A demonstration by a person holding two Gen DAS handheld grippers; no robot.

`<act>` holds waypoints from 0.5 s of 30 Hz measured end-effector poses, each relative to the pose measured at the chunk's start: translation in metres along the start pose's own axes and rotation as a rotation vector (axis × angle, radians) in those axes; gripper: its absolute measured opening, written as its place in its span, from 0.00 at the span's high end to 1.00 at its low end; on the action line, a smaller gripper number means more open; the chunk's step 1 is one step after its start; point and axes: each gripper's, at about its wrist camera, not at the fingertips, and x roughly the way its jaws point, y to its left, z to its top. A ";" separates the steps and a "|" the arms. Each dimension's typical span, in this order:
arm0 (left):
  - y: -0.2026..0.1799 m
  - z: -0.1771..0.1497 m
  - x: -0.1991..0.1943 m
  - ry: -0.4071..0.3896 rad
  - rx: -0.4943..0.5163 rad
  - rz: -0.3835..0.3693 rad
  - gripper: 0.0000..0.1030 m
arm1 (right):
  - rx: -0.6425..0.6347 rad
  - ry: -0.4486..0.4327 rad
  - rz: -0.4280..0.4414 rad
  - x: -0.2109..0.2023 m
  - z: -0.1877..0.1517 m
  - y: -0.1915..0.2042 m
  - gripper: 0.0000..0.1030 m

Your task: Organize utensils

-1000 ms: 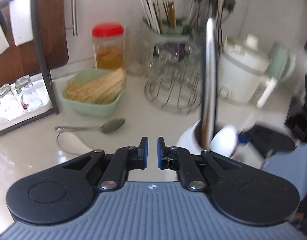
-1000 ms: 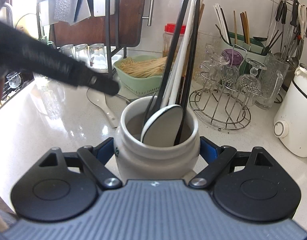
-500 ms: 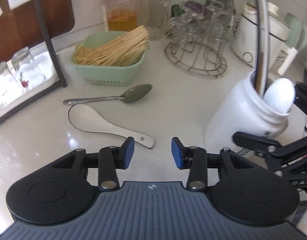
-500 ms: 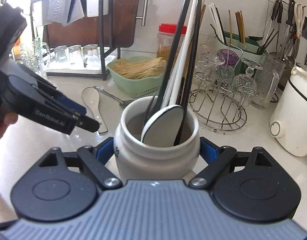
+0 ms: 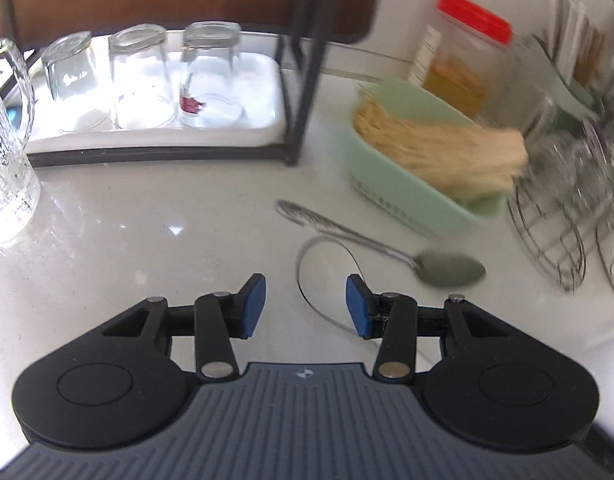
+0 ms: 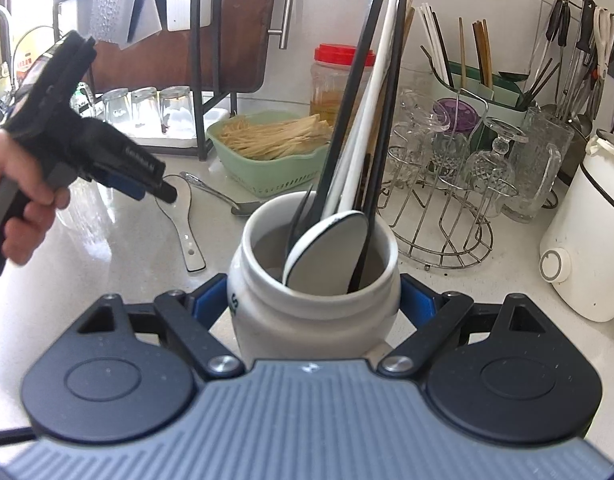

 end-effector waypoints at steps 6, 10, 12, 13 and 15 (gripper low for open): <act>0.007 0.012 0.009 0.003 0.024 -0.059 0.53 | -0.001 0.003 -0.002 0.001 0.000 0.000 0.11; -0.002 0.015 0.019 -0.002 0.095 -0.084 0.63 | -0.001 0.003 -0.006 0.002 0.000 0.001 0.11; -0.004 0.015 0.023 0.016 0.099 -0.089 0.68 | -0.001 0.004 -0.008 0.002 0.001 0.001 0.11; -0.003 0.014 0.024 0.018 0.093 -0.097 0.71 | -0.001 0.004 -0.008 0.002 0.001 0.001 0.11; -0.002 0.013 0.026 0.014 0.083 -0.105 0.76 | 0.000 0.005 -0.009 0.002 0.001 0.001 0.11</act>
